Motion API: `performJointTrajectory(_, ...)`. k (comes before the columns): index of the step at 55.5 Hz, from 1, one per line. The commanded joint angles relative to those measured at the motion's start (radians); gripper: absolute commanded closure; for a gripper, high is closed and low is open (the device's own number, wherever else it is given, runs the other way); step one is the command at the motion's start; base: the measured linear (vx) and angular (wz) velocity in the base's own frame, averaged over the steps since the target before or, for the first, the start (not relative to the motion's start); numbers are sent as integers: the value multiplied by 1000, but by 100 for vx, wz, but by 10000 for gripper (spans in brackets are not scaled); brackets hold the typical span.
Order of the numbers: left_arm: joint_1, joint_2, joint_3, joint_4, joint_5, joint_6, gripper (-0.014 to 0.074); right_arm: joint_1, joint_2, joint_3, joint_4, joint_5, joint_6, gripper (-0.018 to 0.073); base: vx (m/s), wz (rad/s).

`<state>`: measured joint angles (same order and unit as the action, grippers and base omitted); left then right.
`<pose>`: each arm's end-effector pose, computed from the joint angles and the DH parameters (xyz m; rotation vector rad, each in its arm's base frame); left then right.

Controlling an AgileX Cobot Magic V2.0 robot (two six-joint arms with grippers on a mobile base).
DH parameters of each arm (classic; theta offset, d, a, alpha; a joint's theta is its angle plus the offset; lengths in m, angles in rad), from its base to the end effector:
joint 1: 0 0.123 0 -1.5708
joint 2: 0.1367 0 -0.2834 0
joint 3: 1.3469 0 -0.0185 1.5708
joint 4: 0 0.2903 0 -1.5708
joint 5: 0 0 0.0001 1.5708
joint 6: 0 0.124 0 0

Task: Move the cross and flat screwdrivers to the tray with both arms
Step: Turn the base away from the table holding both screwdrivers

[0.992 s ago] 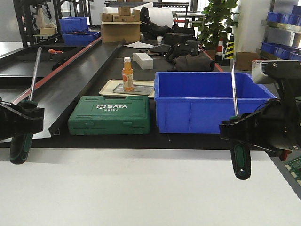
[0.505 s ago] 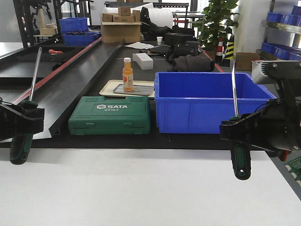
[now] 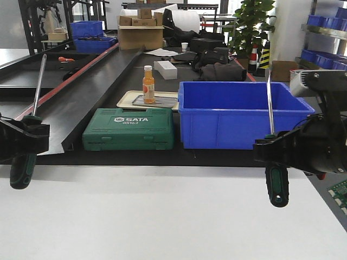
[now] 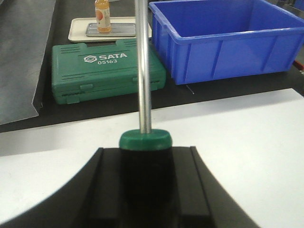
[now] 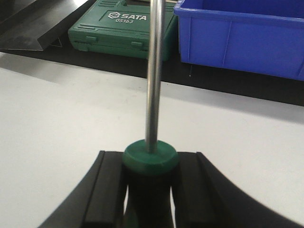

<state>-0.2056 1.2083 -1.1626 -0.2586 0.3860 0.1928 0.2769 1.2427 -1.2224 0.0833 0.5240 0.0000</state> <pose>0.3328 -0.0816 0.3893 0.2162 1.8984 -0.2631 0.3311 0.0995 0.3845 -0.2343 2.0224 0.2622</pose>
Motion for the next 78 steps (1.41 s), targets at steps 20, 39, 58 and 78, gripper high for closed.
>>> performJointTrajectory(20,-5,-23,-34,-18,-90,0,596,0,-31,-28,-6,-89,-9,567,-20,-21)
performJointTrajectory(39,-5,-23,-34,-18,-90,0,596,0,-31,-28,-6,-89,-9,567,-22,-43)
performJointTrajectory(58,-5,-23,-34,-18,-90,0,596,0,-31,-28,-6,-81,-8,567,-17,-70)
performJointTrajectory(78,-5,-23,-34,-18,-89,0,596,0,-31,-28,-6,-81,-8,567,-12,-73)
